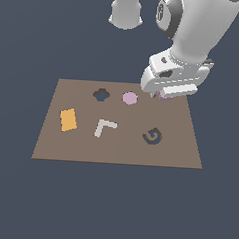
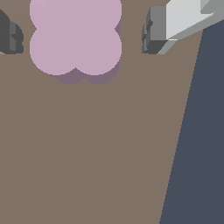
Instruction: Insert a designated object into the corresponding slot on a board.
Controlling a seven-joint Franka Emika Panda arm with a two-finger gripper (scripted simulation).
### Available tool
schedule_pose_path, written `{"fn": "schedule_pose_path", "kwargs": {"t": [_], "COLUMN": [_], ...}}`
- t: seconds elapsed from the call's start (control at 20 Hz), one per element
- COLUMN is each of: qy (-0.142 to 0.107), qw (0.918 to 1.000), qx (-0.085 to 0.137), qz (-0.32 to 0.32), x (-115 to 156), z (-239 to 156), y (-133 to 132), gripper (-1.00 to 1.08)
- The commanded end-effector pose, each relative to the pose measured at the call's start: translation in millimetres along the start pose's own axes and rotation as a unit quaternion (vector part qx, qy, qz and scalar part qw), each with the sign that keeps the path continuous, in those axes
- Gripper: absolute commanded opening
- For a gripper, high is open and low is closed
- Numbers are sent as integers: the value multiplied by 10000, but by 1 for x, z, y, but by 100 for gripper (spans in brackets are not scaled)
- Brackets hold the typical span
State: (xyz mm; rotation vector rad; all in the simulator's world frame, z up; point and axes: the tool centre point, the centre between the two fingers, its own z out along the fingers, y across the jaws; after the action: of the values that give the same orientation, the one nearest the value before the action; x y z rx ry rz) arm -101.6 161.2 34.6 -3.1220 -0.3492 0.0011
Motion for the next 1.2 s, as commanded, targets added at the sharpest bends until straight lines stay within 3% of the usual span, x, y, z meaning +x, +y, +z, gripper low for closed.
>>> {"fn": "schedule_pose_path", "kwargs": {"t": [0.0,0.05,0.1,0.75,1.15], "qy": [2,2,2,2,3], "qw": [10000,10000,10000,10000,9993], "qx": [-1,-1,-1,-2,-2], "qz": [0,0,0,-15,-361], "x": [0,0,0,-1,-9], "z": [4,5,5,4,4], "y": [0,0,0,0,3], "gripper": [100,100,-100,-100,-100]}}
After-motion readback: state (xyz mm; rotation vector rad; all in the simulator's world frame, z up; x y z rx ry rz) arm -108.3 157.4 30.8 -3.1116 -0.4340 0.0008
